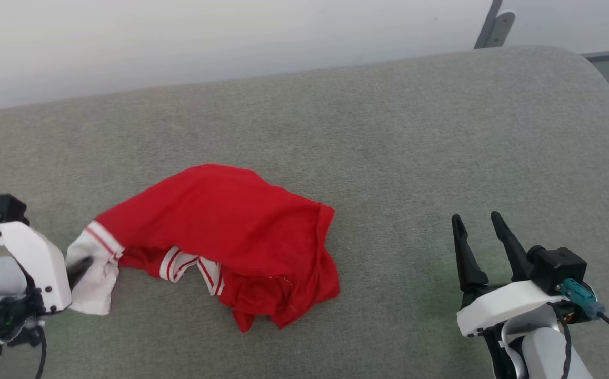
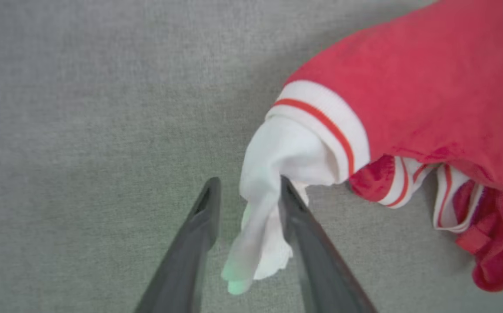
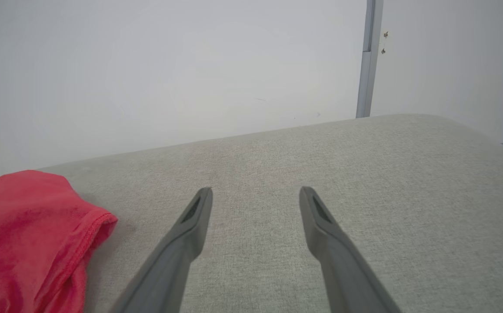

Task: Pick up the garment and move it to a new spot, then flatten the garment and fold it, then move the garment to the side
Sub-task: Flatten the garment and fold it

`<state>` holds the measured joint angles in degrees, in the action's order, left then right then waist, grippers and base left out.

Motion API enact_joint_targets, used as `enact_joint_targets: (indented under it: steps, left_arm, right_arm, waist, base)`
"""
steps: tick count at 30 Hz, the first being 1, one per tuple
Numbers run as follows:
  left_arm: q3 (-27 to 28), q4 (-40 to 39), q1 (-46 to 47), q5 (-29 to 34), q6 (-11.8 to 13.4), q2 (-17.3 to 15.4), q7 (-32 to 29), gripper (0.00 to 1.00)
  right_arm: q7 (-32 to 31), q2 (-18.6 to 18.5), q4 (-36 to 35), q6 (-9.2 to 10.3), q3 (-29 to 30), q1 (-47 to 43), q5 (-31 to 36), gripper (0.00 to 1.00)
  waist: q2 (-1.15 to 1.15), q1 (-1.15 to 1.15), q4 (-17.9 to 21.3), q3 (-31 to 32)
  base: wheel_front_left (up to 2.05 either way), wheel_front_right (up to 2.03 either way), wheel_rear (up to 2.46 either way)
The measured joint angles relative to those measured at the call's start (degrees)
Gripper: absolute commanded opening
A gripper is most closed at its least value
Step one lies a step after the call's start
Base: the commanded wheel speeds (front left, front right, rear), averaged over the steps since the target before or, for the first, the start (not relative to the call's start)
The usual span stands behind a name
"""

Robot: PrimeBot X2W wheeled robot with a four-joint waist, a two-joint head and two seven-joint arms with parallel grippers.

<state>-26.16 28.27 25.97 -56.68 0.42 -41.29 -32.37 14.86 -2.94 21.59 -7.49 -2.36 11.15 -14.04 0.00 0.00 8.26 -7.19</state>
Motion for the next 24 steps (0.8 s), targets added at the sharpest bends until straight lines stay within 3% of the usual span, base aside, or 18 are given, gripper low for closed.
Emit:
enact_joint_targets:
  steps: [11,24]
  left_arm:
    - [0.9,-9.5,-4.4,4.2,-0.9,0.2,14.1,1.0]
    - [2.1,-17.2,-15.1,8.9,1.4,4.1,34.0,1.0]
  right_arm:
    - [-3.6,0.0,0.1,0.0,-3.1,0.0,-0.3,1.0]
    - [-16.7,-3.0,-0.7,0.0,-14.2,1.4,-4.3,1.0]
  waist:
    - [0.0,0.0,-3.8,1.5]
    - [0.0,0.0,-11.3,2.6]
  base:
    - [0.0,0.0,0.0]
    - [0.0,0.0,0.0]
